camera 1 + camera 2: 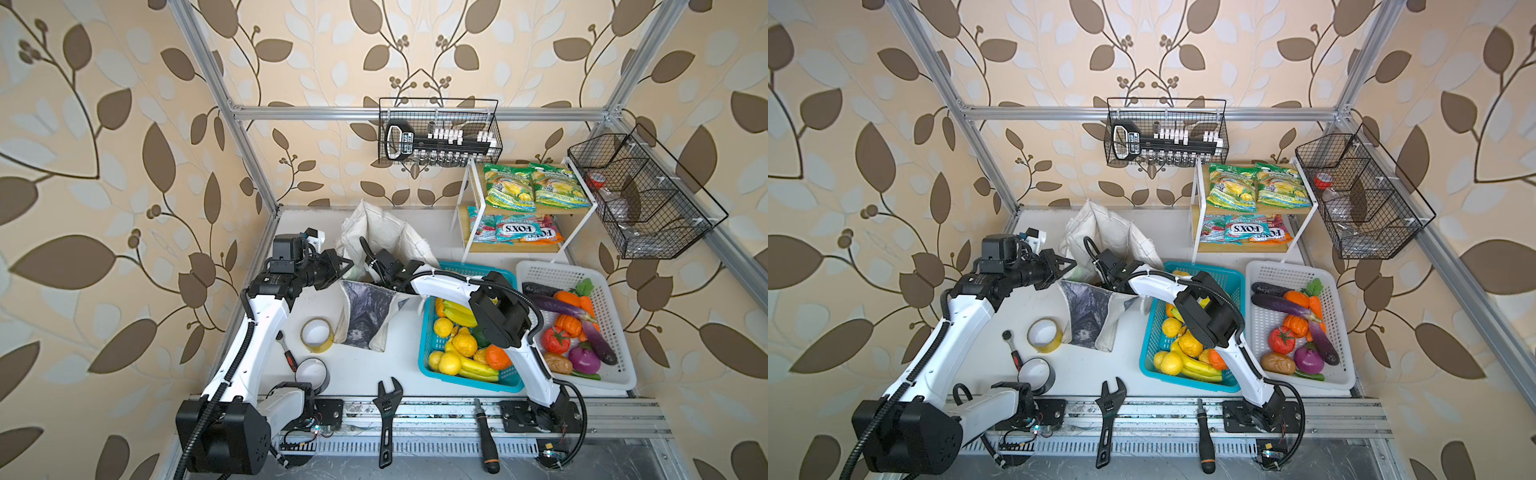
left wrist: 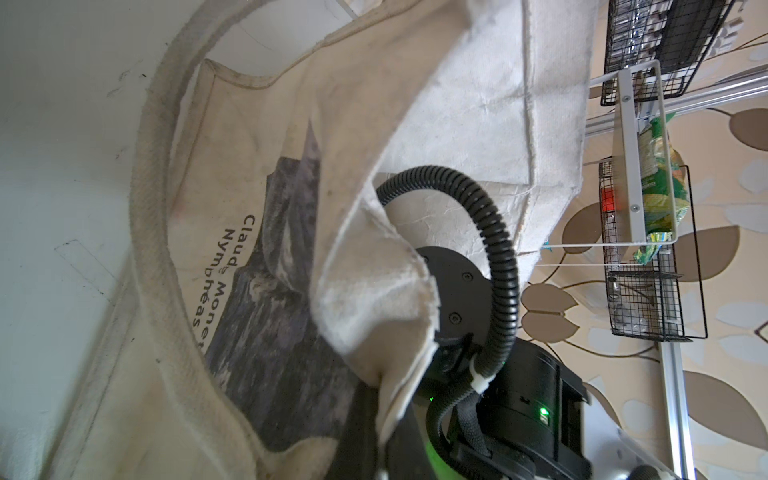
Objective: Place the food into the grocery bag and tie it
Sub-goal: 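Carry the mango with the right gripper into the open bag and release it, then withdraw the right gripper from the bag back over the teal basket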
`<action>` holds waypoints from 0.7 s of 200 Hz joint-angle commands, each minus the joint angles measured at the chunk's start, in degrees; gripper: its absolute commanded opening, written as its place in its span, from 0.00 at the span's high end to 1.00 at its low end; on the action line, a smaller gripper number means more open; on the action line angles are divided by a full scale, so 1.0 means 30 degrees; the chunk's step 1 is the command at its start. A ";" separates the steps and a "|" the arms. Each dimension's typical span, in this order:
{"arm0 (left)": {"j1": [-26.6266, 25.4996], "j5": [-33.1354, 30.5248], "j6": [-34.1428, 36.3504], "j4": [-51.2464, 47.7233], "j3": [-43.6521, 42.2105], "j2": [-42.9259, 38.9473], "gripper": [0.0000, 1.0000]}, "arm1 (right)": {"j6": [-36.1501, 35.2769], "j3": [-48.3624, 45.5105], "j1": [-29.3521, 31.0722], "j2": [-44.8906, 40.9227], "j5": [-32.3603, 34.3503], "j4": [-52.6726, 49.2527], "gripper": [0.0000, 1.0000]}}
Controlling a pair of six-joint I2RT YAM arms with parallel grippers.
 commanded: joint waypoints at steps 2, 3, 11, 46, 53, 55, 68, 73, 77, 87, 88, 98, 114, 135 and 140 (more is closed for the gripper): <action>0.0030 0.0935 -0.0308 0.1418 -0.0249 -0.0515 1.00 | -0.0583 0.0562 -0.0305 -0.0845 -0.0014 -0.1757 0.08; 0.0032 0.0936 -0.0297 0.1428 -0.0249 -0.0514 1.00 | -0.0597 0.0592 -0.0306 -0.0891 -0.0055 -0.1752 0.07; 0.0034 0.0909 -0.0311 0.1438 -0.0299 -0.0478 1.00 | -0.0718 0.0837 -0.0332 -0.1185 -0.0387 -0.1933 0.00; 0.0031 0.0874 -0.0420 0.1713 -0.0512 -0.0485 1.00 | -0.0845 0.0966 -0.0336 -0.2972 -0.0890 -0.2081 0.00; 0.0012 0.0841 -0.0460 0.1725 -0.0535 -0.0485 1.00 | -0.0967 0.0861 -0.0329 -0.3369 -0.0906 -0.1957 0.00; 0.0043 0.0846 -0.0461 0.1714 -0.0540 -0.0499 1.00 | -0.1008 0.0835 -0.0320 -0.3486 -0.0892 -0.1924 0.00; 0.0044 0.0906 -0.0504 0.1933 -0.0700 -0.0569 1.00 | -0.1206 0.0779 -0.0331 -0.4092 -0.0801 -0.1827 0.00; 0.0060 0.0920 -0.0561 0.2015 -0.0801 -0.0601 1.00 | -0.1352 0.0839 -0.0320 -0.4255 -0.0802 -0.1808 0.00; 0.0037 0.0908 -0.0625 0.2060 -0.0833 -0.0629 1.00 | -0.1447 0.0877 -0.0311 -0.4408 -0.0803 -0.1799 0.00; 0.0024 0.0878 -0.0735 0.2252 -0.0964 -0.0689 1.00 | -0.1545 0.0914 -0.0336 -0.4805 -0.0597 -0.1748 0.00; 0.0029 0.0863 -0.0744 0.2284 -0.0988 -0.0689 1.00 | -0.1561 0.0929 -0.0321 -0.4849 -0.0581 -0.1748 0.00; 0.0050 0.0821 -0.0899 0.2530 -0.1130 -0.0697 1.00 | -0.1736 0.1101 -0.0307 -0.5186 -0.0497 -0.1909 0.00; 0.0055 0.0992 -0.0981 0.2676 -0.1146 -0.0548 1.00 | -0.2139 0.1711 -0.0279 -0.5619 -0.0241 -0.2429 0.00; 0.0051 0.1324 -0.0758 0.3084 -0.1283 -0.0543 1.00 | -0.2925 0.2654 -0.0106 -0.6298 0.0872 -0.3705 0.00; 0.0036 0.1334 -0.0620 0.3011 -0.1249 -0.0518 1.00 | -0.3050 0.2619 -0.0052 -0.6632 0.1211 -0.3703 0.00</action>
